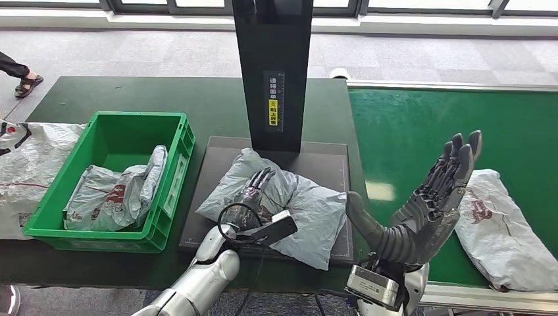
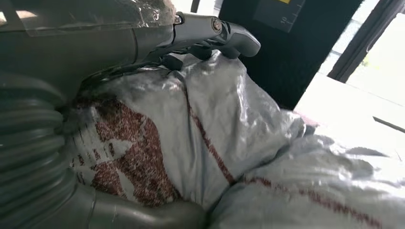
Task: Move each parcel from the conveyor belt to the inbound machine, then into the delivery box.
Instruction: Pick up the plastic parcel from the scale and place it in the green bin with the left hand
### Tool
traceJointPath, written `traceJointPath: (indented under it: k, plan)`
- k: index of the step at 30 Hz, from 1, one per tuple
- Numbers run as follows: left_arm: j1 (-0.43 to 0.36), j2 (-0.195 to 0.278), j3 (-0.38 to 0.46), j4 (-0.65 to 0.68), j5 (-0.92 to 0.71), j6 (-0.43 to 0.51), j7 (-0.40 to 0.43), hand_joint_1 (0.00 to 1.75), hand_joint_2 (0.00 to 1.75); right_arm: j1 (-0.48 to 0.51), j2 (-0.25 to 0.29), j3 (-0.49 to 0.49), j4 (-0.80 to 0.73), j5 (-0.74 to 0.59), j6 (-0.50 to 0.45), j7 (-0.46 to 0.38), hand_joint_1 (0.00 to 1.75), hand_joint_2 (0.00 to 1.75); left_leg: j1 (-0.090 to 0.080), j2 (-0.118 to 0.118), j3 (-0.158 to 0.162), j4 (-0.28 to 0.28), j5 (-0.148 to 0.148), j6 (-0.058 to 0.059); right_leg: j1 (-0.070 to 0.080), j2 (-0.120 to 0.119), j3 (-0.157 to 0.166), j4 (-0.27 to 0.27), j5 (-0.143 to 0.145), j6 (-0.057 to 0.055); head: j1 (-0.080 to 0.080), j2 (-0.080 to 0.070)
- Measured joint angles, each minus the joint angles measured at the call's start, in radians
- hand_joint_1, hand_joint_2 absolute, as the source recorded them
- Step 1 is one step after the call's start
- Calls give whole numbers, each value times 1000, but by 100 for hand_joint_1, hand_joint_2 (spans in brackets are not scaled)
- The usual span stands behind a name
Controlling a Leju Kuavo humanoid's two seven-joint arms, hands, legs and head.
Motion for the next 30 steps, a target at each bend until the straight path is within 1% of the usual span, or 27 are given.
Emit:
traceJointPath:
  k: [3,12,22,24,28,30]
  plan:
    - [-4,0,-7,16,-28,-5,14,173,175,0,0,0,0,0,0,0,0,175,0,0,0,0,0,0,0,0,1,0,0,0,0,0]
    - [-16,0,-9,40,-58,-5,28,175,175,0,0,0,1,0,0,0,0,175,0,0,2,0,0,0,0,0,1,0,0,0,0,0]
    - [-29,0,-10,46,-161,-8,93,175,175,-1,1,0,7,-5,0,0,0,175,0,0,2,0,0,0,0,0,2,0,0,0,0,0]
    - [-29,0,-10,46,-187,14,104,175,175,-1,1,0,8,-5,0,0,0,175,0,0,2,0,0,0,0,0,2,0,0,0,0,0]
    - [-14,2,-9,29,-208,121,99,175,175,-1,1,0,8,-3,0,0,0,175,0,0,2,0,0,0,0,1,1,0,0,0,0,0]
    - [-6,4,-8,20,-208,147,94,175,175,-1,1,0,8,-3,0,0,0,175,0,0,1,0,0,0,0,1,1,0,0,0,0,0]
